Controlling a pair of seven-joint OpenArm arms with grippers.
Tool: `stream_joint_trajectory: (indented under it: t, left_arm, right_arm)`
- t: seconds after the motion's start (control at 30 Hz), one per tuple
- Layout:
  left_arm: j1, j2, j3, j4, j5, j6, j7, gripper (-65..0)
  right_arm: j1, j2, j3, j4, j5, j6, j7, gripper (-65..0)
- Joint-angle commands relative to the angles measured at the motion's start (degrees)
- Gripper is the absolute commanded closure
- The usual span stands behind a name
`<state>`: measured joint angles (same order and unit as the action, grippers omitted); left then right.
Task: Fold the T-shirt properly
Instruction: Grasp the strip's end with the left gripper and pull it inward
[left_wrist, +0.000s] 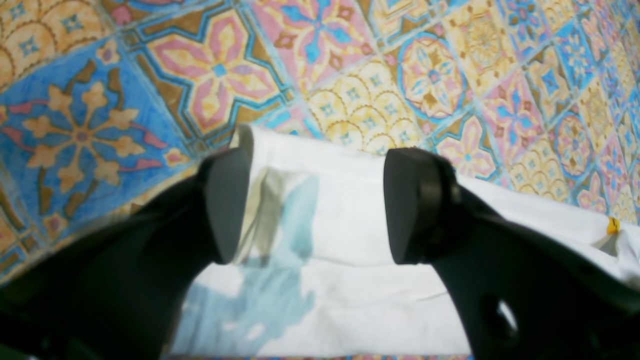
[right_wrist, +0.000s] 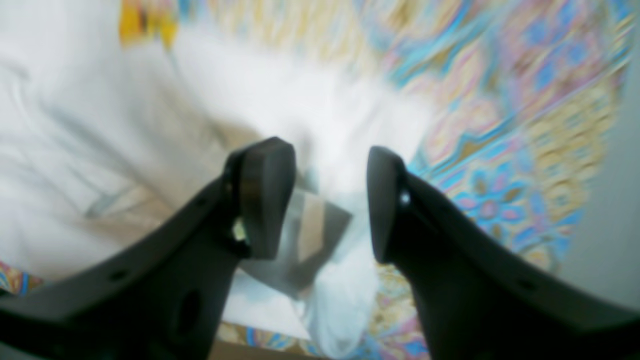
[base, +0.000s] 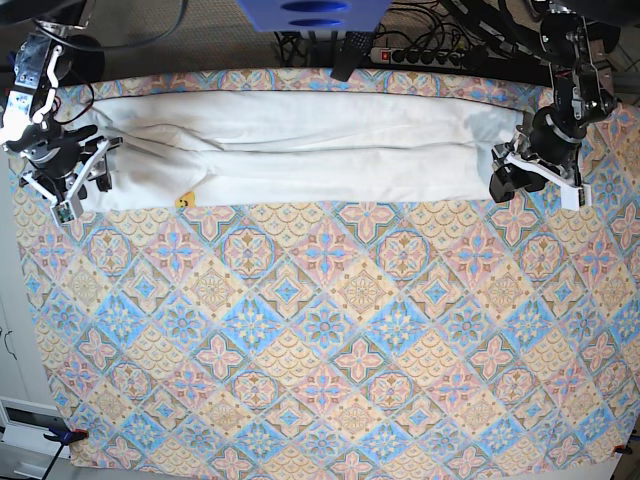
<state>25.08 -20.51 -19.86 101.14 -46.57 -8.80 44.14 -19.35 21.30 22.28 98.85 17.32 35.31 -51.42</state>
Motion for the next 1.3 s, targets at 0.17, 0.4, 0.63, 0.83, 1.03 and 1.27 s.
stream_joint_trajectory:
  t: [0.17,0.4,0.63,0.83,1.03,1.27]
  left_arm:
    - [1.51,-1.25,-0.67,0.79,-0.25,-0.30,-0.93,-41.6]
    - [0.37,-7.14,-0.32,-4.66,-0.16,-0.30,7.51,-41.6]
    - [-1.92,-9.42,-0.32,-10.46,-0.16,-0.39,9.53,-41.6]
    - [-5.52,-10.39,5.92,-13.45,-0.16,-0.39,9.44,-41.6]
    - [-8.33,-10.21,9.88,-18.64,-0.16,-0.39,9.00,-41.6]
    - [-8.86,-10.21,15.59,-18.99,-0.16,-0.30,6.37,-41.6]
  right_arm:
    - [-3.81,-0.60,0.44,9.59,0.22,0.16,-0.23,-26.8]
    - [-5.48,-0.60,-6.94,10.12,0.30,0.16,-0.14,-26.8]
    - [-5.39,-2.27,-10.46,9.68,0.22,0.16,-0.05,-26.8]
    - [-5.39,-5.17,-10.63,9.68,0.22,0.16,-0.05,-26.8]
    - [-5.39,-5.17,-10.55,9.68,0.22,0.16,-0.05,-26.8]
    - [-5.39,-5.17,-10.37,9.77,0.22,0.16,-0.05,-26.8]
